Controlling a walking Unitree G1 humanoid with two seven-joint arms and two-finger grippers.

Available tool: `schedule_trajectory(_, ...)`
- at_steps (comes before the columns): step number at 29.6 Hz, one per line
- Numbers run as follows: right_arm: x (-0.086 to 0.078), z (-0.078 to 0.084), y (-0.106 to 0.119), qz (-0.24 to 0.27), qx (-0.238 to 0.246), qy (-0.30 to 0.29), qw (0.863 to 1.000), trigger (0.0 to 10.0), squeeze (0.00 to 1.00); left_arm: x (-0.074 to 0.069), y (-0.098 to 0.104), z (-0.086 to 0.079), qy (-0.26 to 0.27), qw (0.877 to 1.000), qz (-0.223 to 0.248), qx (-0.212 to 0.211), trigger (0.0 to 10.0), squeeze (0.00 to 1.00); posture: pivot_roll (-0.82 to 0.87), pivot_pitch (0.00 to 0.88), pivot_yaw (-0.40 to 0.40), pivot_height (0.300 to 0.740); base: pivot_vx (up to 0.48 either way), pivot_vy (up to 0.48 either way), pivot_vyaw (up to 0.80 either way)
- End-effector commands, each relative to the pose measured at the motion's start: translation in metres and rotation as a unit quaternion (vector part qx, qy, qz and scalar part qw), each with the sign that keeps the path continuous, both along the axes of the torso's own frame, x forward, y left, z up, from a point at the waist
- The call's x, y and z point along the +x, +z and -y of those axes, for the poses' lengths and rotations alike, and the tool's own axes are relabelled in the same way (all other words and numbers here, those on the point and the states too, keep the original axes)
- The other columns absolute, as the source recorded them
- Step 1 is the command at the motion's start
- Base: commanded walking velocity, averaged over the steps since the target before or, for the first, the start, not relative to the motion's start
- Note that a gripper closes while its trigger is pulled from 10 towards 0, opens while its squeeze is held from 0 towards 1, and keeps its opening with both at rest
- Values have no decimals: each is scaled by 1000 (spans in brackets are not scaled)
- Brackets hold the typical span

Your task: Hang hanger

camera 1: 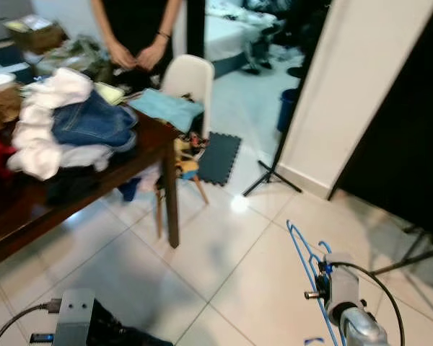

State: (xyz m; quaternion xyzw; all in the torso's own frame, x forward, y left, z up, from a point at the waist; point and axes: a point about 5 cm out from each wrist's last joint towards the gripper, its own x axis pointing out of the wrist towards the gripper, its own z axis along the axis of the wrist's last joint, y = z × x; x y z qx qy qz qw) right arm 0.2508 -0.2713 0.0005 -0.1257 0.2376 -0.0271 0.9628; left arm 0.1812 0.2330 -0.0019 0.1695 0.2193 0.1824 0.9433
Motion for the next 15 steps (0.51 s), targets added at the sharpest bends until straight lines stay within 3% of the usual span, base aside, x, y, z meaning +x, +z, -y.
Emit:
schedule_trajectory(1,-5,-2,-5,-9,-17,8,1000,10000,0,-5,-2,-3,4,1000,-10,19,10000,0,-28,55,-38,736,0,0,-788)
schedule_trajectory(4,-8,3,-8,-16,-25,9,1000,10000,0,-4,-2,-2,-4,999,-12,31,10000,0,-22,52,-34,736,0,0,-738)
schedule_trajectory(8,-13,0,-12,-23,-38,37,998,10000,0,-5,-4,-5,-11,999,-22,41,10000,0,-13,52,-10,736,0,0,0)
schedule_trajectory(15,-31,-8,-26,-31,-18,26,999,10000,0,-21,-16,-8,15,999,-39,7,10000,0,-11,40,-12,736,0,0,0)
